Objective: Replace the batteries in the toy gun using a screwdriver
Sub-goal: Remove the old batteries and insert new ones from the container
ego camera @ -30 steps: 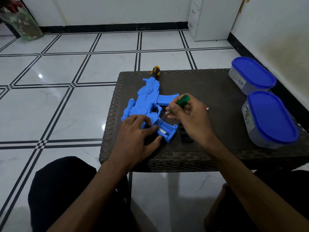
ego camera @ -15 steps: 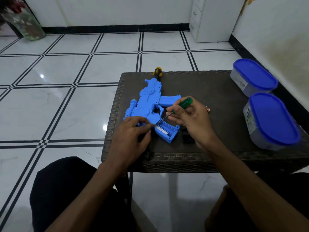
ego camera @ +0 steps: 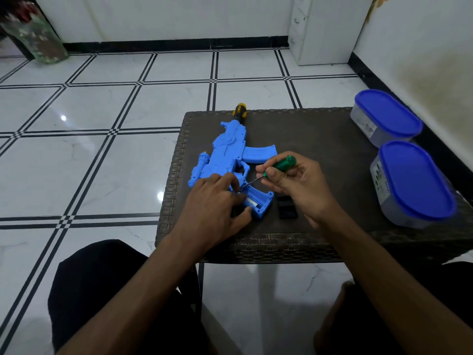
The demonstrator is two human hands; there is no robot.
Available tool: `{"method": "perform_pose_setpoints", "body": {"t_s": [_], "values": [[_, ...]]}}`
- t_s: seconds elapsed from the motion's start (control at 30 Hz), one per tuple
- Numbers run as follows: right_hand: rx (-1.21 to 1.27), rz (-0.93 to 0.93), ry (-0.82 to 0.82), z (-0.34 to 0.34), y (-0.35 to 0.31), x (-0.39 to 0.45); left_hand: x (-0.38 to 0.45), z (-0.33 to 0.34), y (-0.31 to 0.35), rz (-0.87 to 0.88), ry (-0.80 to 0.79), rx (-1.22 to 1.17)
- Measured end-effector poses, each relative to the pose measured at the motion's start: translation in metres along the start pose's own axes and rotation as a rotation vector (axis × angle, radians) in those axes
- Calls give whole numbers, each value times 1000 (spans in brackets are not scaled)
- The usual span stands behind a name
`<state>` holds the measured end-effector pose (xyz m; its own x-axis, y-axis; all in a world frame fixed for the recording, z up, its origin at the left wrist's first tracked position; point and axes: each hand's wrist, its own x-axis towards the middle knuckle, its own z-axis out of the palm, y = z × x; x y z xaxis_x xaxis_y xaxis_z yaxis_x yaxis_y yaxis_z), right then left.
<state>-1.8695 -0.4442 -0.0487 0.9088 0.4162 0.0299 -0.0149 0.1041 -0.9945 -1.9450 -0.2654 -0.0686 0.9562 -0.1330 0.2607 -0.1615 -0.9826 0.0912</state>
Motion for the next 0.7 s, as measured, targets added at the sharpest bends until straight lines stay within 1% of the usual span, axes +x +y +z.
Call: {"method": "perform_pose_setpoints", "body": {"t_s": [0.17, 0.27, 0.3, 0.37, 0.43, 0.57, 0.7], "values": [[-25, -8, -52, 6, 6, 0, -2, -1, -9, 26, -38, -62], [-29, 19, -31, 9, 12, 2, -6, 1, -13, 47, -19, -109], [-37, 23, -11, 9, 13, 3, -8, 2, -15, 28, -3, -141], [-87, 16, 11, 10, 13, 7, -13, 5, -18, -69, 39, -236], [-160, 5, -4, 13, 13, 11, -15, 7, -19, -131, 77, -305], [-264, 7, -47, 19, 11, 23, -13, 6, -14, -148, 103, -294], [-306, 3, -55, 25, 8, 33, -15, 9, -12, -140, 104, -262]]}}
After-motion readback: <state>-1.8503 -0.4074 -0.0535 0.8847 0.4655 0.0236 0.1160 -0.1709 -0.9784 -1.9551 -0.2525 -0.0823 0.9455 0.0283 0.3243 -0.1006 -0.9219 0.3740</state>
